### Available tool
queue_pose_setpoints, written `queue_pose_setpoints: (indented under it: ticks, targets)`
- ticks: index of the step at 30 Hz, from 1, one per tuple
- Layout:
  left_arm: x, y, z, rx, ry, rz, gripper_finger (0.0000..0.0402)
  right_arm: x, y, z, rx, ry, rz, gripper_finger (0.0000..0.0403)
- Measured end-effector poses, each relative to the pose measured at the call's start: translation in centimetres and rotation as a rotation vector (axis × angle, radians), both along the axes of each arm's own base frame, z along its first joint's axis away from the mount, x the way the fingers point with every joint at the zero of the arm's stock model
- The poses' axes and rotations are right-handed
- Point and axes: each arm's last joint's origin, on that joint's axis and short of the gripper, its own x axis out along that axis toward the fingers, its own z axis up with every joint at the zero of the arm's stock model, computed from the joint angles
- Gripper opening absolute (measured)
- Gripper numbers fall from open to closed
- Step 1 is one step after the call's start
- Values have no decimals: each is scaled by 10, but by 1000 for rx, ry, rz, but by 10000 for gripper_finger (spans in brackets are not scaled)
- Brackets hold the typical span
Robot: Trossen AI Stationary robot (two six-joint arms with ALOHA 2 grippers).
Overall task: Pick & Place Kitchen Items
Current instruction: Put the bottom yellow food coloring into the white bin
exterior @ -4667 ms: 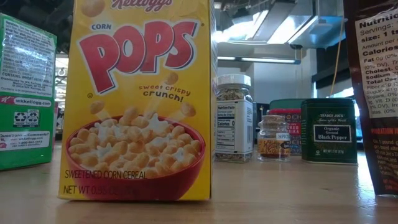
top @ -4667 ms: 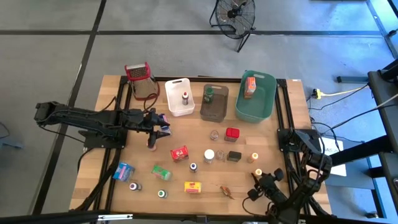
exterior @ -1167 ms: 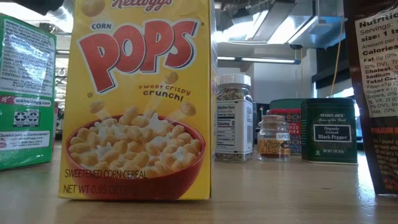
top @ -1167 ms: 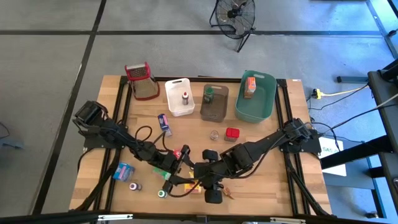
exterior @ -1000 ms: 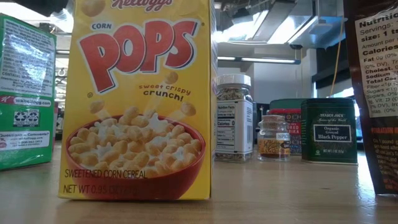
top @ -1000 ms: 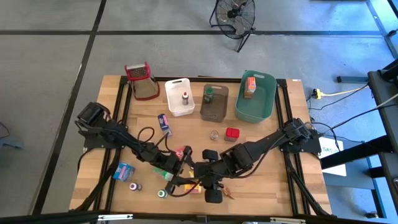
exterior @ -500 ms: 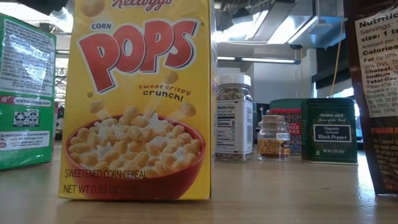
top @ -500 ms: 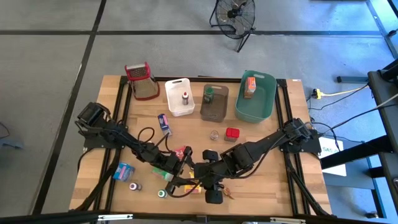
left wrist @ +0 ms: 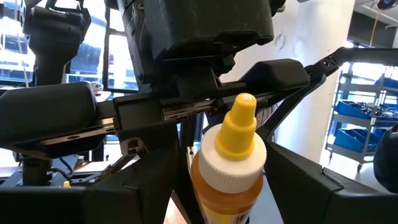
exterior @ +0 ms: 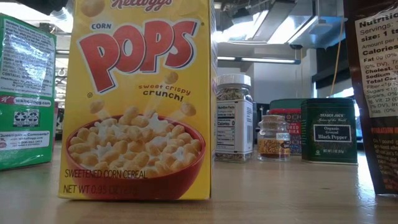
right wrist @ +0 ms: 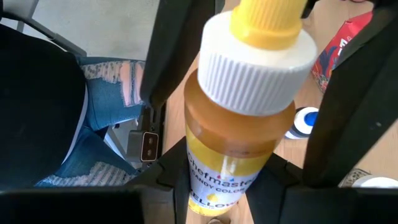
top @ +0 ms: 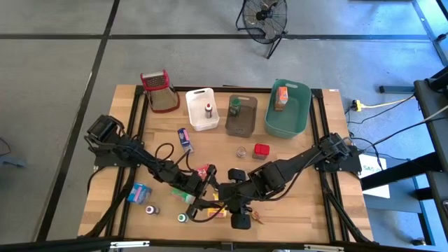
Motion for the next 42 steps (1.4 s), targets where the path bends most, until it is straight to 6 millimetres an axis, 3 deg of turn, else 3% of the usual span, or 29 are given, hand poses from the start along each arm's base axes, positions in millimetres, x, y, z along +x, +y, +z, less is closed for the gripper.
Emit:
queue_pose_setpoints:
  ticks: [10,18,33,42]
  targets:
    - [0,0,0,1,1,1,179,5,2,-9,-8,17,-1,119]
    - [0,0,-1,11,9,-3,110,7,2,-14,-3,36,3,120]
    - [0,-1,-2,46,9,-5,108,7,2,-14,-10,31,-50,126]
    - [0,-3,-6,56,44,-18,108,8,1,-14,0,28,-71,203]
